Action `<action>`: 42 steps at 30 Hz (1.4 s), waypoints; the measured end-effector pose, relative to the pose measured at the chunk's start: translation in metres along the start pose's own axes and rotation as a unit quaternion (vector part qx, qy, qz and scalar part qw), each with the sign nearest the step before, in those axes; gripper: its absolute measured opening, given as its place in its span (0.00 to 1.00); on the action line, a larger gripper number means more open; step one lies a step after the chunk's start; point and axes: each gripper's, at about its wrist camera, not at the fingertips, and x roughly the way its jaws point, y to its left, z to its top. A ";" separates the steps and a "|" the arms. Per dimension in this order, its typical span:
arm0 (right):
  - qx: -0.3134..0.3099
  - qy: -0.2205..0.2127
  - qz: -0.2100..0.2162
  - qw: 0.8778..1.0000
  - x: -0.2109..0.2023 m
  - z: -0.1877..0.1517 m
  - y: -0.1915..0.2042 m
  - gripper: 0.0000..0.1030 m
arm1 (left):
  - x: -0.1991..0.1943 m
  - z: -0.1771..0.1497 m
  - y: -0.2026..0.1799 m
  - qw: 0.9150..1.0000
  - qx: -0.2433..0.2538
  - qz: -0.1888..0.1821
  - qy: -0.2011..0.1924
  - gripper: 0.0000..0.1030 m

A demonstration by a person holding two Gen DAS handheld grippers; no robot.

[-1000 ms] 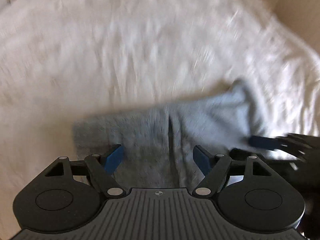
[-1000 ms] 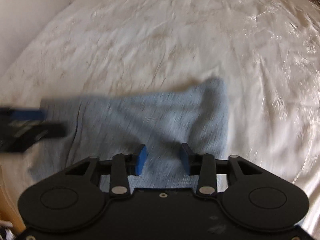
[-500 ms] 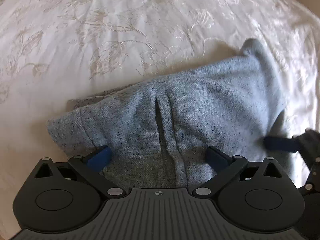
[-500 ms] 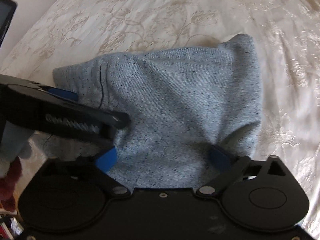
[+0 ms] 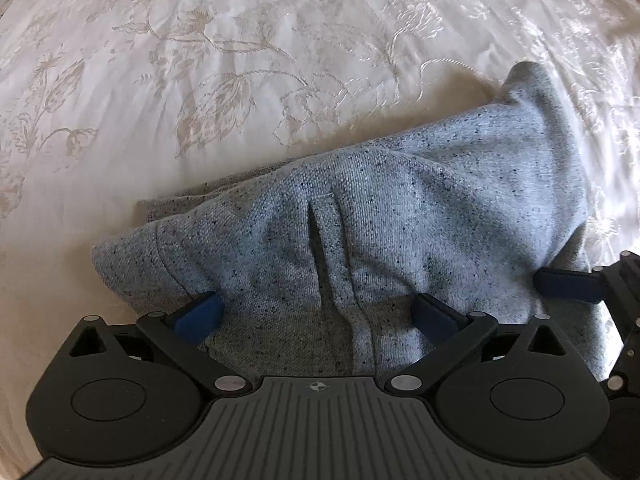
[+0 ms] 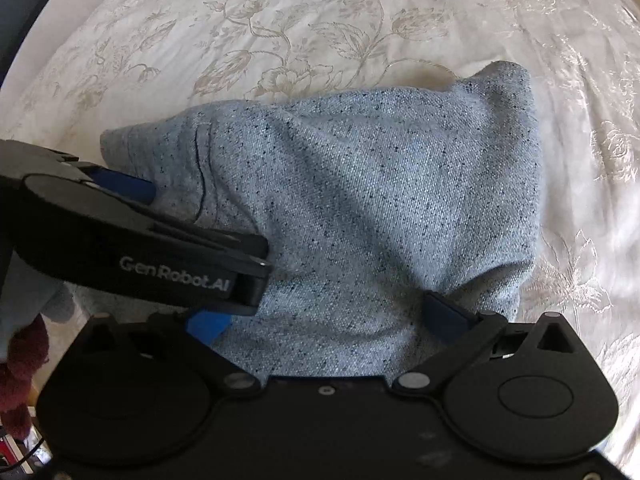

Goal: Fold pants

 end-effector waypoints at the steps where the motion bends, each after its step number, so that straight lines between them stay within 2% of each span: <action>1: 0.001 0.000 -0.002 1.000 0.001 0.001 0.001 1.00 | 0.000 0.002 -0.001 1.000 -0.001 0.003 0.004 1.00; 8: 0.009 -0.020 -0.027 0.999 0.006 0.000 0.009 1.00 | 0.002 0.011 -0.005 1.000 -0.008 0.012 0.017 1.00; 13: 0.010 -0.037 -0.046 0.998 0.009 -0.002 0.016 1.00 | 0.004 0.007 -0.005 1.000 -0.009 0.016 0.005 1.00; 17: 0.003 -0.060 -0.045 0.997 0.009 -0.007 0.016 1.00 | 0.003 0.002 -0.004 1.000 -0.005 0.012 0.002 1.00; 22: 0.005 -0.040 -0.030 0.999 0.005 -0.001 0.009 1.00 | -0.003 0.003 -0.001 1.000 -0.001 0.005 0.009 1.00; 27: 0.010 -0.030 -0.026 0.999 0.001 0.005 0.010 1.00 | -0.017 -0.004 0.005 1.000 0.005 0.000 -0.010 0.94; 29: 0.013 -0.034 -0.037 0.999 -0.005 -0.001 0.010 1.00 | -0.024 -0.009 0.008 1.000 0.006 0.002 -0.018 0.87; 35: 0.027 -0.049 -0.067 0.996 -0.022 -0.027 0.014 1.00 | -0.050 -0.044 0.038 0.998 -0.011 0.002 -0.056 0.85; 39: 0.047 -0.060 -0.077 0.994 -0.033 -0.044 0.015 1.00 | -0.053 -0.070 0.071 0.998 -0.026 0.003 -0.064 0.85; 42: 0.068 -0.073 -0.086 0.991 -0.043 -0.052 0.015 1.00 | -0.051 -0.077 0.091 0.997 -0.042 -0.004 -0.068 0.85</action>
